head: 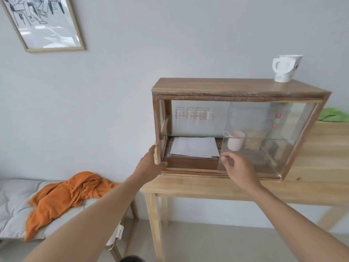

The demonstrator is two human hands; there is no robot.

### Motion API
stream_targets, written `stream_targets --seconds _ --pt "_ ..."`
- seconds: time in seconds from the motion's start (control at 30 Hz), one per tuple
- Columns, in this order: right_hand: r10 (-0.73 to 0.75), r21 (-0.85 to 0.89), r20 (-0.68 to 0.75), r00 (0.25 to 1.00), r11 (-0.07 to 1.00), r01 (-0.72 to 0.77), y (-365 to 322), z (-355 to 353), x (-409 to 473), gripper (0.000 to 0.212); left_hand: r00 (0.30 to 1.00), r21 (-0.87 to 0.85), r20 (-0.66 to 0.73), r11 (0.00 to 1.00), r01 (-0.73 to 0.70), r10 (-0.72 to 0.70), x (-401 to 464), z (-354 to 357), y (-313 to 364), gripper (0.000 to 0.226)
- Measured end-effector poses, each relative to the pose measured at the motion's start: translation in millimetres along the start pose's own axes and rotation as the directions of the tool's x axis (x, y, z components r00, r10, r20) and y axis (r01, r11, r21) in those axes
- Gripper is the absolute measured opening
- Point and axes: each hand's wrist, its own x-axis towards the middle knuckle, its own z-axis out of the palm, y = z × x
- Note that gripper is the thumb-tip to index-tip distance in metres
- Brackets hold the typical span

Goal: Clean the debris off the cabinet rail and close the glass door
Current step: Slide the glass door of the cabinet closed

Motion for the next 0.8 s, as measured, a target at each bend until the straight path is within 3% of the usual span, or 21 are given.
stream_targets --seconds 0.13,0.23,0.47,0.8 --pt "-0.22 -0.229 -0.12 0.968 0.955 0.189 34.3 -10.3 14.2 0.03 1.0 -0.055 0.021 0.998 -0.019 0.021 8.7 18.7 2.7 0.1" --pt "-0.469 -0.522 -0.112 0.876 0.778 0.349 63.1 -21.1 27.4 0.055 0.999 -0.096 -0.001 0.995 -0.034 0.034 11.2 25.3 1.6 0.1" --pt "-0.463 -0.763 0.03 0.886 0.562 0.32 99.8 -45.1 64.0 0.127 0.998 -0.116 -0.005 0.992 -0.058 0.057 15.8 24.1 -4.7 0.104" --pt "-0.521 -0.793 0.084 0.849 0.481 0.373 103.8 -43.4 85.3 0.132 0.996 -0.178 -0.026 0.98 -0.089 0.086 15.0 27.7 -2.7 0.109"
